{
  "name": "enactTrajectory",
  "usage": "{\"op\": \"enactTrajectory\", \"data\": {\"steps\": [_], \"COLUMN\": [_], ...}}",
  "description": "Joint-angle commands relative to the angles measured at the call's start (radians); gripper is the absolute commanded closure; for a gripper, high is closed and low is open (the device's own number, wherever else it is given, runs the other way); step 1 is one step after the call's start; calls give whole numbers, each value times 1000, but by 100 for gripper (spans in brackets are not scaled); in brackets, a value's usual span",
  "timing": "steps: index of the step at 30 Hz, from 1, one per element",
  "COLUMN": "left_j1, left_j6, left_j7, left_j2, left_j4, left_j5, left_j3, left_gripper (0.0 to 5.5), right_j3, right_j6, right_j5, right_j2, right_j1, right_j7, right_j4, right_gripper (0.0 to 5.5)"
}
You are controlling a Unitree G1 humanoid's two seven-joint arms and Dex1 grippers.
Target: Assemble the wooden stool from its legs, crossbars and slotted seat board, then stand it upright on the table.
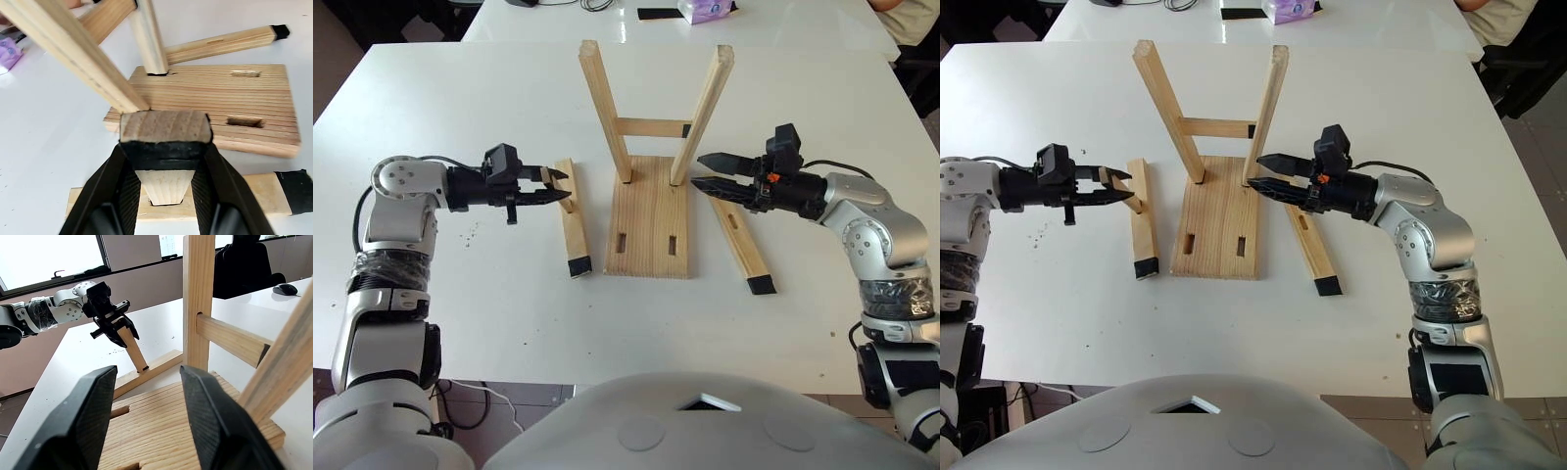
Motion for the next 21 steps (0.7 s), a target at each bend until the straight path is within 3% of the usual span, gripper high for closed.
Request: {"op": "enactTrajectory", "data": {"steps": [1,13,21], "left_j1": [26,28,5], "left_j6": [61,49,54], "left_j7": [-16,-27,-20], "left_j2": [12,-29,-26], "left_j4": [-8,99,222], "left_j5": [14,70,64], "left_j3": [-19,-105,-86], "left_gripper": [420,420,420], "right_j3": [-7,-1,-3], "right_j6": [-7,5,12], "right_j5": [-5,7,13], "right_j2": [-1,23,39], "right_j1": [13,31,44], "right_j7": [-12,-46,-65], "right_j4": [-19,-46,-67], "right_gripper": [313,313,313]}}
